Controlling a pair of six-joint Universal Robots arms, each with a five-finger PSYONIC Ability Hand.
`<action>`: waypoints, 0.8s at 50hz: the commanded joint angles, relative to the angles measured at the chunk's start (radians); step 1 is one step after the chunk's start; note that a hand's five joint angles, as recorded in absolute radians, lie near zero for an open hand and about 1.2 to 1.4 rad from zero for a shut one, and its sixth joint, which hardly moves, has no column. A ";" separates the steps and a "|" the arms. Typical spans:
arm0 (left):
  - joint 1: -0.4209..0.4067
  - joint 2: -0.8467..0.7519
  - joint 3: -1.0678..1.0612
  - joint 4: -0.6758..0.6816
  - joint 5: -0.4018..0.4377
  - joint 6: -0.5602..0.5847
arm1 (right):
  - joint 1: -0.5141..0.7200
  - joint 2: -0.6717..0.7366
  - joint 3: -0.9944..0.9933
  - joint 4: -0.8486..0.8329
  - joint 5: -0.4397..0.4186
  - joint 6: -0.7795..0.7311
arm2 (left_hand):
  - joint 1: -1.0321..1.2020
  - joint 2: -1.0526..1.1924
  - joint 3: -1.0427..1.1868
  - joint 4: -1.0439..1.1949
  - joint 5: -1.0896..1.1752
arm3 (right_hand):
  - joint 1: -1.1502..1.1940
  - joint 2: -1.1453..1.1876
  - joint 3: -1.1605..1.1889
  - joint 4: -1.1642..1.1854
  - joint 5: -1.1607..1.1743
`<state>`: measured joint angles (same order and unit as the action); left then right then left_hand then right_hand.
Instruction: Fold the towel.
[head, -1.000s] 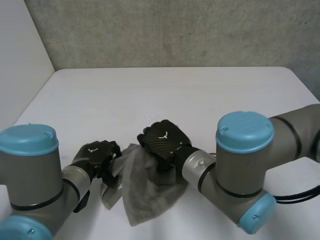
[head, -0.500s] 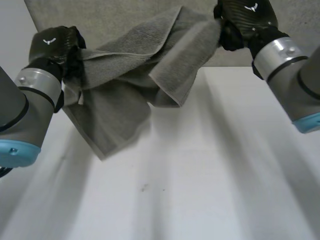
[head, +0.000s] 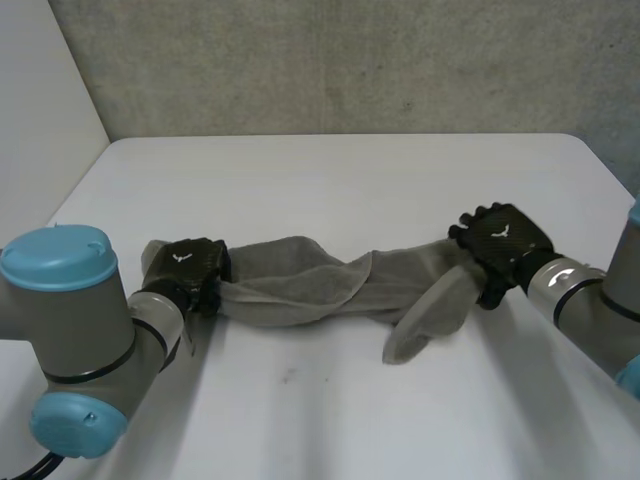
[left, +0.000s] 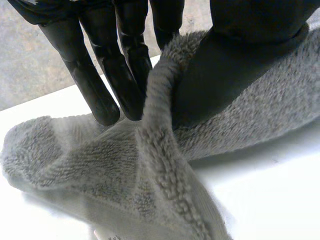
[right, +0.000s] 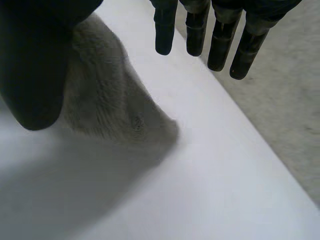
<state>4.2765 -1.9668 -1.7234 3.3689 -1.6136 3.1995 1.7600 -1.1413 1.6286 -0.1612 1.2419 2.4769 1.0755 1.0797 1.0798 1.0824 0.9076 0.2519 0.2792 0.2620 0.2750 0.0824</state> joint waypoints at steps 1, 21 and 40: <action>-0.001 0.077 -0.013 0.000 -0.002 0.040 | -0.002 -0.107 -0.023 0.003 0.024 0.159 | 0.057 0.053 0.053 0.050 0.050 | -0.020 -0.047 -0.030 -0.043 -0.025; -0.052 0.177 -0.169 0.036 -0.003 0.046 | 0.142 0.081 -0.415 0.336 0.010 0.387 | -0.266 -0.270 -0.270 -0.273 -0.273 | -0.023 -0.050 -0.033 -0.046 -0.028; -0.049 0.146 -0.226 0.154 -0.005 0.057 | 0.161 0.153 -0.428 0.330 0.021 0.361 | 0.072 0.068 0.068 0.065 0.065 | -0.017 -0.045 -0.027 -0.040 -0.022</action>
<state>4.2276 -1.7978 -1.9500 3.4687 -1.6184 3.2507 1.9214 -0.9998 1.1837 0.1728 1.2656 2.8617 0.7385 0.7394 0.7394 0.7356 0.5610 0.2520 0.2792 0.2514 0.2645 0.0717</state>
